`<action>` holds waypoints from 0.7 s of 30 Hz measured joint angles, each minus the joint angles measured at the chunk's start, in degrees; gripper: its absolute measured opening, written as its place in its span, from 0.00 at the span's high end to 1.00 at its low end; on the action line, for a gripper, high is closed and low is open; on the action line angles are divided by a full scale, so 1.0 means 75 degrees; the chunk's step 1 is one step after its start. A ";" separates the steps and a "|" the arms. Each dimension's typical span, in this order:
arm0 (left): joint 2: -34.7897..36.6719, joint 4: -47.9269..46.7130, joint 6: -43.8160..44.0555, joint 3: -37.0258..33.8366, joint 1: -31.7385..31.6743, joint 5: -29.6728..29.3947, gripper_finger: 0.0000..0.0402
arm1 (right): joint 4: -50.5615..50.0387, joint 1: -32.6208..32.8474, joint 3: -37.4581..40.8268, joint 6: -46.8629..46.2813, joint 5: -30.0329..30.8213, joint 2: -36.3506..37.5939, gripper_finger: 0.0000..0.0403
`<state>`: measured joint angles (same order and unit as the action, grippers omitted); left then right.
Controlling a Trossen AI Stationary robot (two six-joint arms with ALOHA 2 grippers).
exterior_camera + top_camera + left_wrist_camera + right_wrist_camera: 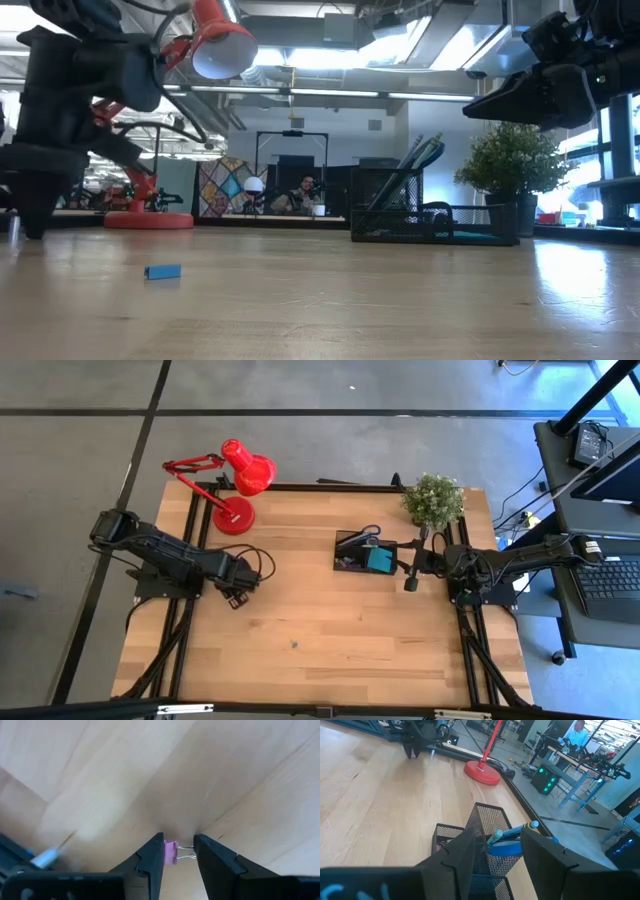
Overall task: Pick and place office supplies into organizer
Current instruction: Put the pink binder clip into the black desk organizer
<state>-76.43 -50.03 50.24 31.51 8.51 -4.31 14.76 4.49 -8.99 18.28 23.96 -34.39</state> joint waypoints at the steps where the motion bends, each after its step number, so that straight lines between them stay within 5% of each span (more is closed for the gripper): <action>1: 0.0001 0.0077 0.0004 0.0000 0.0000 -0.0007 0.73 | 0.0000 0.0000 0.0000 0.0000 0.0000 0.0000 0.60; 16: 0.0007 0.1997 -0.0225 -0.0006 0.0000 -0.0281 0.73 | 0.0031 0.0003 0.0000 -0.0017 0.0000 0.0000 0.60; 21: -0.0033 0.3506 -0.0525 -0.0023 0.0000 -0.0358 0.73 | 0.0029 0.0003 0.0000 -0.0009 -0.0003 0.0001 0.60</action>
<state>-76.68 -23.74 46.30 31.33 8.51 -7.00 14.99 4.51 -8.99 18.22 23.94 -34.39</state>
